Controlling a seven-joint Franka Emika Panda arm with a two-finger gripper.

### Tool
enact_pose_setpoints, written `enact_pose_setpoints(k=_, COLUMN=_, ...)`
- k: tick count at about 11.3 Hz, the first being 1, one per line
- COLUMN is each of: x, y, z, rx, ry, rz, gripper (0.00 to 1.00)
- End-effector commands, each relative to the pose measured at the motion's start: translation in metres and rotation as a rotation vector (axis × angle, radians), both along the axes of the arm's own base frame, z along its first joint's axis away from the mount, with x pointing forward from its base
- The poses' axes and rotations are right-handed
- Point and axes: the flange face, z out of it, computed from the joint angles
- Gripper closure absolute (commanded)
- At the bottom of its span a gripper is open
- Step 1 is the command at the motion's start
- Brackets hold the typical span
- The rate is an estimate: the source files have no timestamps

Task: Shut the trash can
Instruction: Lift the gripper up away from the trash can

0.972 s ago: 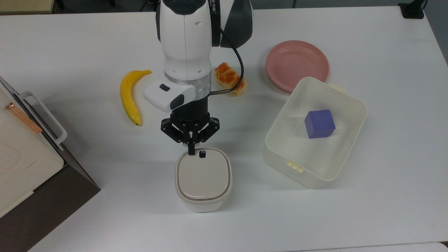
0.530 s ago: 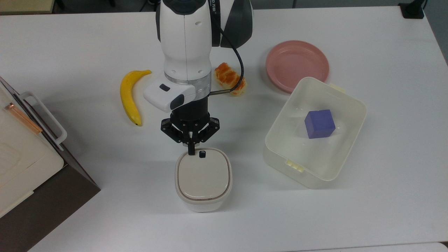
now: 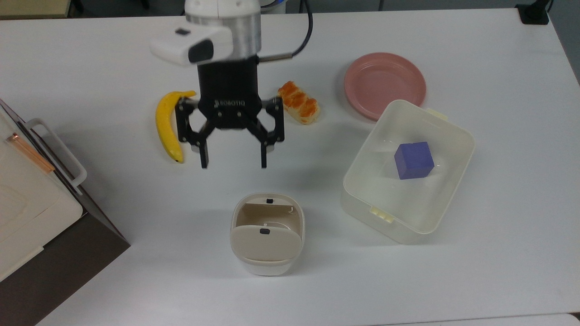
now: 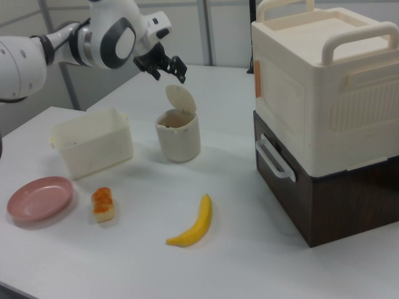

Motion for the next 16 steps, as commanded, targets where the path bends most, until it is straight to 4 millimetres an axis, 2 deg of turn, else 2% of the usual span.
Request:
enact_pose_setpoints(k=1, x=-0.003, y=0.001, z=-0.008, rx=0.012, ry=0.018, rz=0.006, gripper=0.03)
enact_pose_setpoints(k=3, x=-0.001, y=0.000, z=-0.008, rx=0.009, ry=0.008, rz=0.005, gripper=0.03)
enact_pose_setpoints(k=6, x=0.000, y=0.002, z=-0.007, rx=0.009, ry=0.003, rz=0.007, gripper=0.16)
enact_pose_setpoints(k=7, x=0.001, y=0.002, z=0.001, rx=0.009, ry=-0.021, rz=0.008, gripper=0.20)
enact_pose_setpoints(k=8, x=0.003, y=0.002, z=0.001, rx=0.010, ry=-0.040, rz=0.006, gripper=0.25)
enact_pose_setpoints(k=9, x=0.007, y=0.002, z=-0.005, rx=0.009, ry=-0.051, rz=0.006, gripper=0.26)
enact_pose_setpoints(k=12, x=0.017, y=0.004, z=-0.009, rx=0.023, ry=-0.129, rz=-0.013, gripper=0.42)
enact_pose_setpoints(k=15, x=0.027, y=0.005, z=-0.025, rx=0.024, ry=-0.135, rz=-0.018, gripper=0.66)
enact_pose_setpoints(k=16, x=0.027, y=0.006, z=-0.026, rx=0.027, ry=-0.134, rz=-0.020, gripper=0.71)
